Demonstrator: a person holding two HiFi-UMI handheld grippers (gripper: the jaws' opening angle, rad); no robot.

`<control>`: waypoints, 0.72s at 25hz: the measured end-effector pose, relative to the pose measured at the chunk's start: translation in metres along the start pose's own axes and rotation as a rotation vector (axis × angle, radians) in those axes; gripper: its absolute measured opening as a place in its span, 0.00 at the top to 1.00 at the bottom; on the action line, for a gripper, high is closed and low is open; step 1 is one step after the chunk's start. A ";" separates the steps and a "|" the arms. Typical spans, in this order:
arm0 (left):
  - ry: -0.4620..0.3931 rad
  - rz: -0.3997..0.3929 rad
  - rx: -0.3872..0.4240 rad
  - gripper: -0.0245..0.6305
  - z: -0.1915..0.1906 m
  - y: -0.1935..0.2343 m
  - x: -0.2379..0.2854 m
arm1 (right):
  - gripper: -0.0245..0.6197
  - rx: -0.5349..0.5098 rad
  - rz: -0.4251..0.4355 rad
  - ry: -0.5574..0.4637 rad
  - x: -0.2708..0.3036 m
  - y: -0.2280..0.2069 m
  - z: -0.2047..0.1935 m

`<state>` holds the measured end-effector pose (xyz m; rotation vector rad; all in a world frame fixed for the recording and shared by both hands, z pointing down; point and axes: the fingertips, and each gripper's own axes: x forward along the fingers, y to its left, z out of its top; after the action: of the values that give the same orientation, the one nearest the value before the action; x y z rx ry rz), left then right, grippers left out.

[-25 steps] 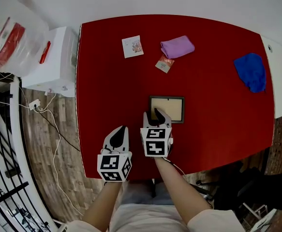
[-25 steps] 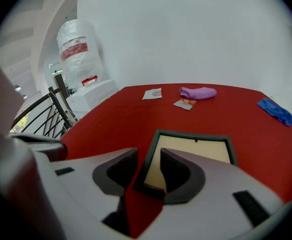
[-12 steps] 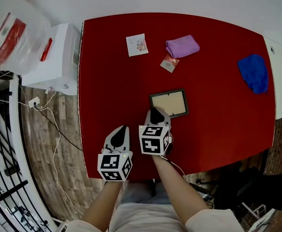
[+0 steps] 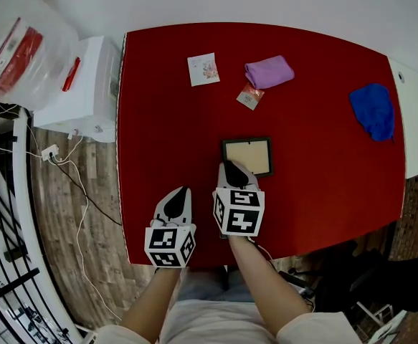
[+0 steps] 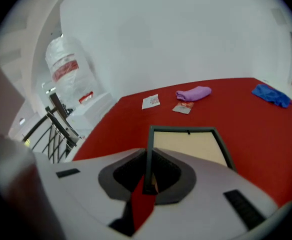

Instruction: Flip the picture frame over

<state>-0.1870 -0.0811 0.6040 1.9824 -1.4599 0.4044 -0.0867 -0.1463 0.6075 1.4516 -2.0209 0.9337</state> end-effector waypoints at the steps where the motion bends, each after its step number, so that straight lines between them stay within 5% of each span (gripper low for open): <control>1: -0.002 -0.003 0.002 0.95 0.001 -0.002 0.000 | 0.90 0.039 0.030 -0.010 -0.006 0.002 0.005; 11: -0.015 -0.051 0.037 0.95 0.007 -0.032 0.006 | 0.90 0.484 0.465 -0.140 -0.058 0.010 0.048; 18: -0.006 -0.102 0.061 0.95 0.001 -0.059 0.012 | 0.90 0.732 0.674 -0.206 -0.075 -0.015 0.058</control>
<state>-0.1282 -0.0803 0.5926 2.0983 -1.3578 0.4026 -0.0481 -0.1470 0.5193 1.2016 -2.5257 2.0398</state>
